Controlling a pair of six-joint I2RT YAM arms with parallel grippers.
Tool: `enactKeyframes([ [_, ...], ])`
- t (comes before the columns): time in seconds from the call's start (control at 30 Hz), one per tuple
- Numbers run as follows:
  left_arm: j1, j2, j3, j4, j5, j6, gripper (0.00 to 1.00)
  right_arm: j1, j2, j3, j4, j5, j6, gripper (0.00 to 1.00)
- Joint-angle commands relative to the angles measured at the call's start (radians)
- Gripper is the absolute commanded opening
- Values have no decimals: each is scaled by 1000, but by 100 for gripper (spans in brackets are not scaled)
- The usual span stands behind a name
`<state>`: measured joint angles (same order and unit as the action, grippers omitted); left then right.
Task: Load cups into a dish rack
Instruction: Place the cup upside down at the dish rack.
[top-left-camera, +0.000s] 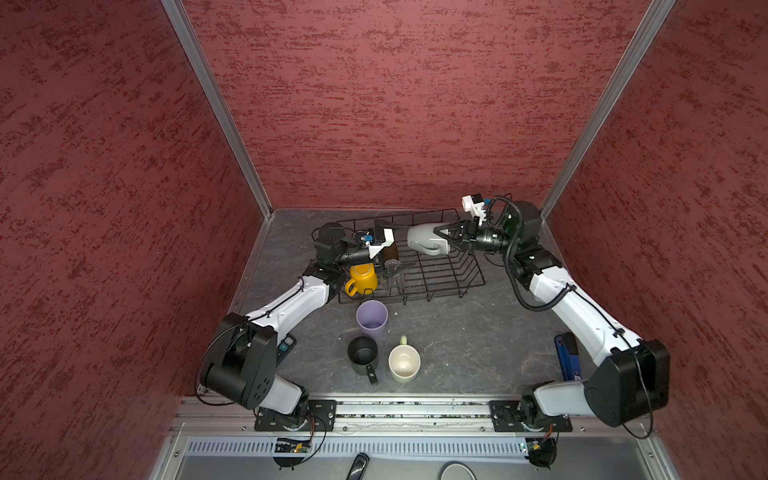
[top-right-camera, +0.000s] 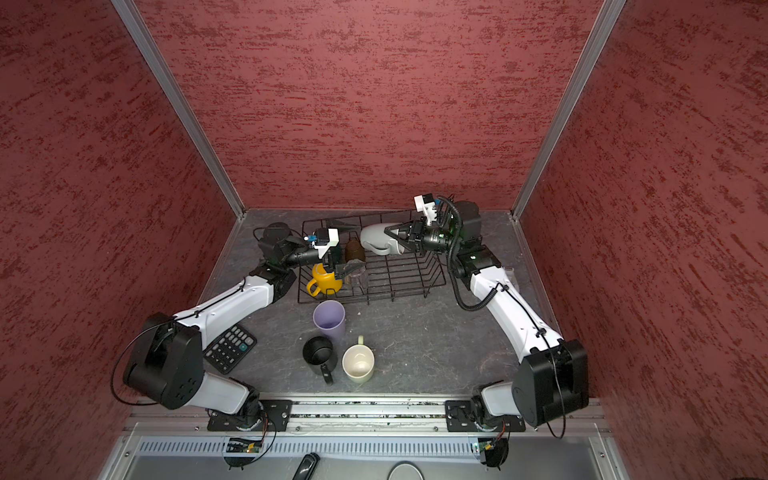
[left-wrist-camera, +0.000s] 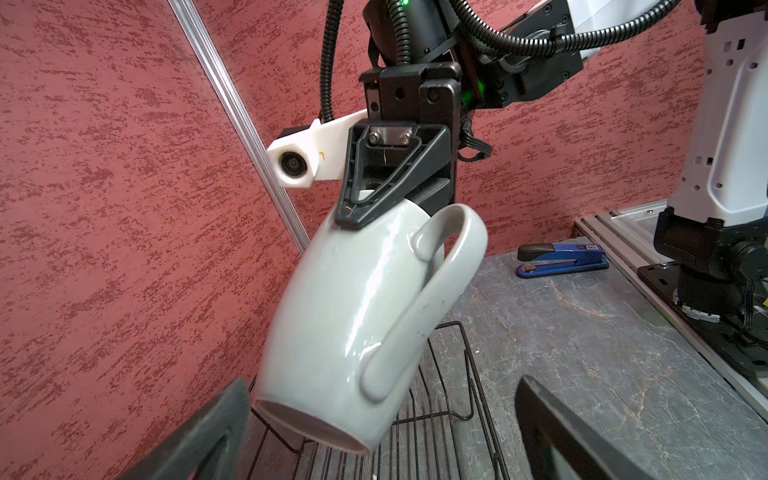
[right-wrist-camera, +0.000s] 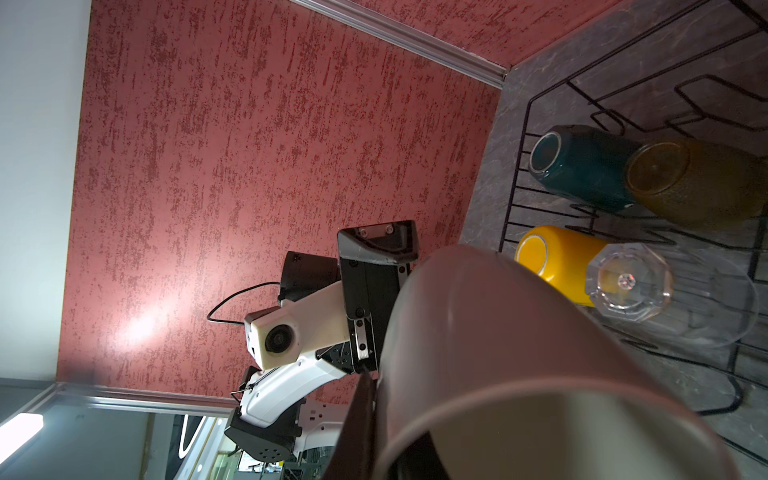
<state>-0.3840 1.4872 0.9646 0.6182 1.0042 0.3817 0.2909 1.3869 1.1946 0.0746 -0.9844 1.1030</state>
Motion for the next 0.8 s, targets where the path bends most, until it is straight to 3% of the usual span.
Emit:
enactKeyframes([
  [0.0,-9,21,23,29,27,-4,100,16,-39,0,131,-26,41,0],
  [0.77,-29,103,70,170,68,-68,100,66,-16,-73,330,-56,201,0],
])
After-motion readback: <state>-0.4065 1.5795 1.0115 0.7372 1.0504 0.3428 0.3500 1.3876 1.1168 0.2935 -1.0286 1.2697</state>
